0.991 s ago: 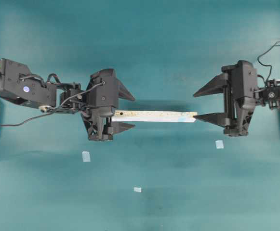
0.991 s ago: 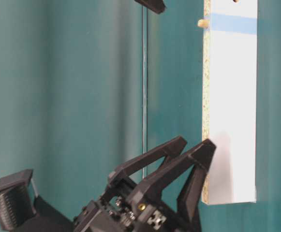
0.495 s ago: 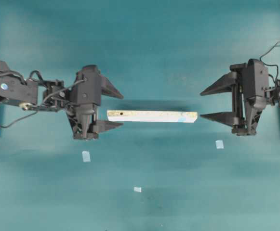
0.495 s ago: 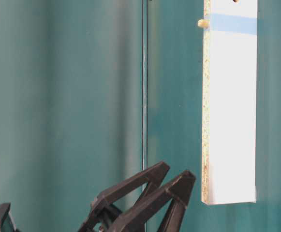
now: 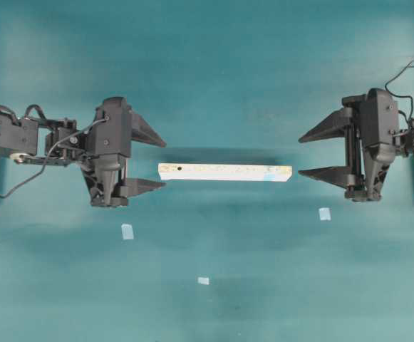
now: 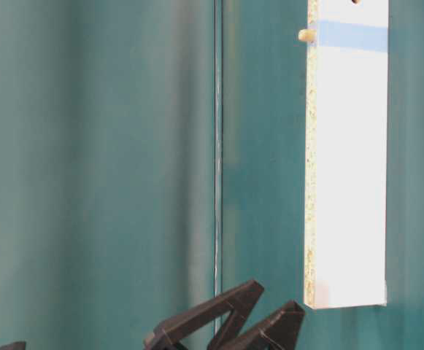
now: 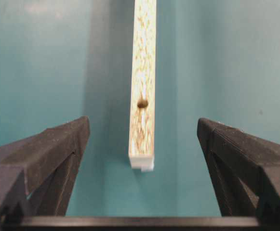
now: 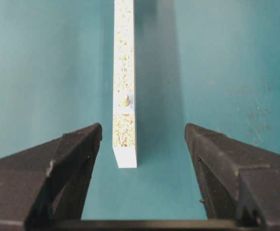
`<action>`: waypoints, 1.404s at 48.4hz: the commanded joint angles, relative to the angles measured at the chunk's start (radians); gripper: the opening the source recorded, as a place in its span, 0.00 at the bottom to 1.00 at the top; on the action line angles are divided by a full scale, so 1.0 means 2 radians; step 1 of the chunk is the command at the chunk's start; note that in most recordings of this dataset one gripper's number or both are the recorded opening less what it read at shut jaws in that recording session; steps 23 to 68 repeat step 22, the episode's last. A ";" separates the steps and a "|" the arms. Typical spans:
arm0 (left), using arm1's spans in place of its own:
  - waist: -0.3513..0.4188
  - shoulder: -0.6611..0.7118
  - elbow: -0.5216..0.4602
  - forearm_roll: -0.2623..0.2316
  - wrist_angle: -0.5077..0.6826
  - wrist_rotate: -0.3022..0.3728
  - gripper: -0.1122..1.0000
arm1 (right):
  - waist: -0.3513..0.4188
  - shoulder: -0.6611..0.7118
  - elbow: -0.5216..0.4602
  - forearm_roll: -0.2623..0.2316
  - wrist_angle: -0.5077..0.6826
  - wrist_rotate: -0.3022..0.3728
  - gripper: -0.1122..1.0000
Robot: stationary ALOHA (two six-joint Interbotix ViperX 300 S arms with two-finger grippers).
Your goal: Insert the rod into the hole on the wooden board.
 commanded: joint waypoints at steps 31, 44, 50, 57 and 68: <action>0.015 -0.011 0.008 0.000 -0.021 0.002 0.96 | 0.001 -0.005 -0.001 0.001 -0.002 0.001 0.79; 0.015 -0.011 0.008 0.000 -0.021 0.002 0.96 | 0.001 -0.005 -0.001 0.001 -0.002 0.001 0.79; 0.015 -0.011 0.008 0.000 -0.021 0.002 0.96 | 0.001 -0.005 -0.001 0.001 -0.002 0.001 0.79; 0.015 -0.011 0.008 0.000 -0.021 0.002 0.96 | 0.001 -0.005 -0.001 0.001 -0.002 0.001 0.79; 0.015 -0.011 0.008 0.000 -0.021 0.002 0.96 | 0.001 -0.005 -0.001 0.001 -0.002 0.001 0.79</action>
